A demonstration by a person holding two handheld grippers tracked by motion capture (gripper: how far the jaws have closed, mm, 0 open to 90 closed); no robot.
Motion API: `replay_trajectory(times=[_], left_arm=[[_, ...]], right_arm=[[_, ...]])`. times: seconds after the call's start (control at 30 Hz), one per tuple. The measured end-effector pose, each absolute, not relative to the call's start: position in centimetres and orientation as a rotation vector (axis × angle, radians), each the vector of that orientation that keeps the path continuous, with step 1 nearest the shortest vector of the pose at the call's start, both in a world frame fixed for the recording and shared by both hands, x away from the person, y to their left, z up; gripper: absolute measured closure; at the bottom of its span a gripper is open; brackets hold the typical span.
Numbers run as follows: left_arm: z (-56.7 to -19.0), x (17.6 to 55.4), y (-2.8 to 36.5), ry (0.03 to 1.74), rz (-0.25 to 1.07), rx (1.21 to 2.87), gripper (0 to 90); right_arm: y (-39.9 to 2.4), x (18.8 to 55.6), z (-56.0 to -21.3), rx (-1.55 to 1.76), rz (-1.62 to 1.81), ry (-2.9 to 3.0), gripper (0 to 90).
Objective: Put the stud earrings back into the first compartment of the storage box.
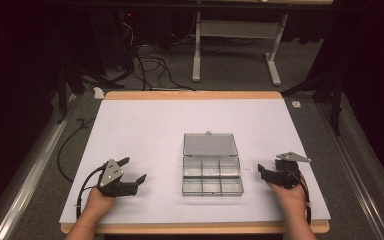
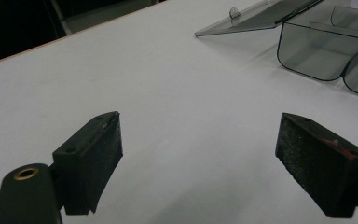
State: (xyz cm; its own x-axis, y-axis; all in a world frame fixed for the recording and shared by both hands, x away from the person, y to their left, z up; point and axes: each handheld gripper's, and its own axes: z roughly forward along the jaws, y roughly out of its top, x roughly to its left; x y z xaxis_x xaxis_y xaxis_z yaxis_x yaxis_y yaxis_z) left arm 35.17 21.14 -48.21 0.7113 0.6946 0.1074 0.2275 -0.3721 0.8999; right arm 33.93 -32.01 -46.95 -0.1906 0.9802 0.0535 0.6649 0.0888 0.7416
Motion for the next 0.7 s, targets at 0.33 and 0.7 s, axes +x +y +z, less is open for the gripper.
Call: replay_trajectory(times=[0.33,0.7], left_arm=[[-48.2,35.0,21.1,0.673,0.598,1.938,15.0],[-48.2,35.0,21.0,0.670,0.596,1.945,15.0]], right_arm=[[-30.4,33.0,-46.2,1.569,0.911,1.896,24.3],[-29.0,33.8,-46.1,1.542,0.883,1.978,14.4]])
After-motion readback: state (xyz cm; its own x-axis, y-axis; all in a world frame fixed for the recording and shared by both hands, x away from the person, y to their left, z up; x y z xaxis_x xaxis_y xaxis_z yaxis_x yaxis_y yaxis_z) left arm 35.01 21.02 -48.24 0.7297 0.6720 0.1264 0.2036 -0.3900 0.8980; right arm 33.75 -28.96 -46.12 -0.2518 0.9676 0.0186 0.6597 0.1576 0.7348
